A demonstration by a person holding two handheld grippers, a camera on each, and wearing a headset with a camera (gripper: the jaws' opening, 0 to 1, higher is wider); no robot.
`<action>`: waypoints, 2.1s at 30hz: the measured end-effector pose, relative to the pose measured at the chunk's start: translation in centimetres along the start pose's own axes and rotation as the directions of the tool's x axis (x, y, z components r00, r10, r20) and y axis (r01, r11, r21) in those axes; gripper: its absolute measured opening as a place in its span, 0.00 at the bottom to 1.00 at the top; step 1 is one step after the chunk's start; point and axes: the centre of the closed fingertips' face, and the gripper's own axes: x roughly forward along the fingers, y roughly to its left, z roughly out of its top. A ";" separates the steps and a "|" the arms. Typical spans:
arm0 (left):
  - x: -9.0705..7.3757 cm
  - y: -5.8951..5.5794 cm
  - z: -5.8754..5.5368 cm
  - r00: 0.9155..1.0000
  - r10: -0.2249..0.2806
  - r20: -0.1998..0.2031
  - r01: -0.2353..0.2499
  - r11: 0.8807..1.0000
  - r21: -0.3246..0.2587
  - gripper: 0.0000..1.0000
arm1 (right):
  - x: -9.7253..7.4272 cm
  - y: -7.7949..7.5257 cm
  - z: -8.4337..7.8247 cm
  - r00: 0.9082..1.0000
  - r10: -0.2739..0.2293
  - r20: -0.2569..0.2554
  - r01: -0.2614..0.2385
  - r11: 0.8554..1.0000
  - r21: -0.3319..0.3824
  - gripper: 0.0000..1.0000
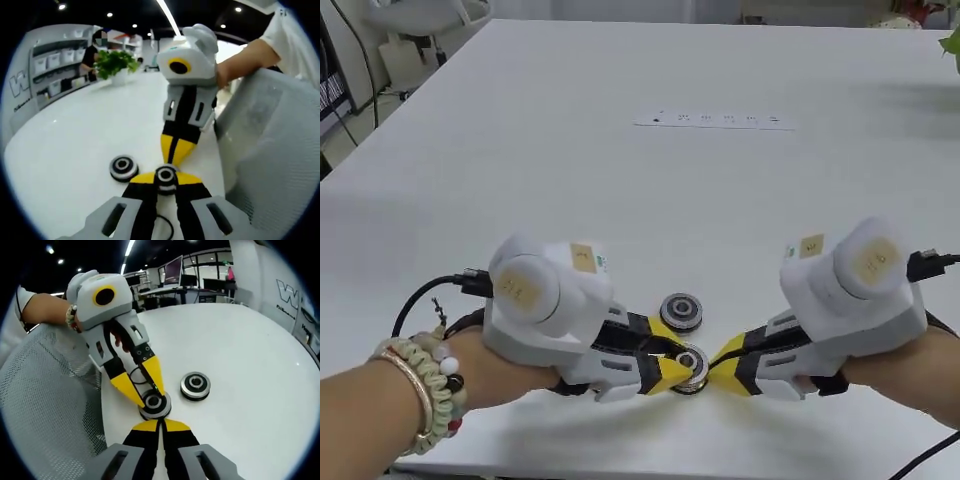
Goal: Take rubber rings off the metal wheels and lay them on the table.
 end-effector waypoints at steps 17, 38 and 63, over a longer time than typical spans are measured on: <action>0.0 0.1 0.0 1.000 -0.001 0.003 0.001 1.000 0.005 0.14 | -0.8 -0.3 0.9 0.992 0.062 0.109 -0.101 0.909 0.404 0.00; -0.1 0.1 -0.1 1.000 0.001 0.026 -0.001 1.000 -0.008 0.14 | -0.9 0.6 1.9 0.987 0.071 0.143 -0.130 0.875 0.466 0.00; -0.3 0.1 -0.1 0.997 -0.007 0.071 0.009 1.000 -0.017 0.14 | -0.7 0.9 2.6 0.985 0.084 0.152 -0.144 0.885 0.443 0.00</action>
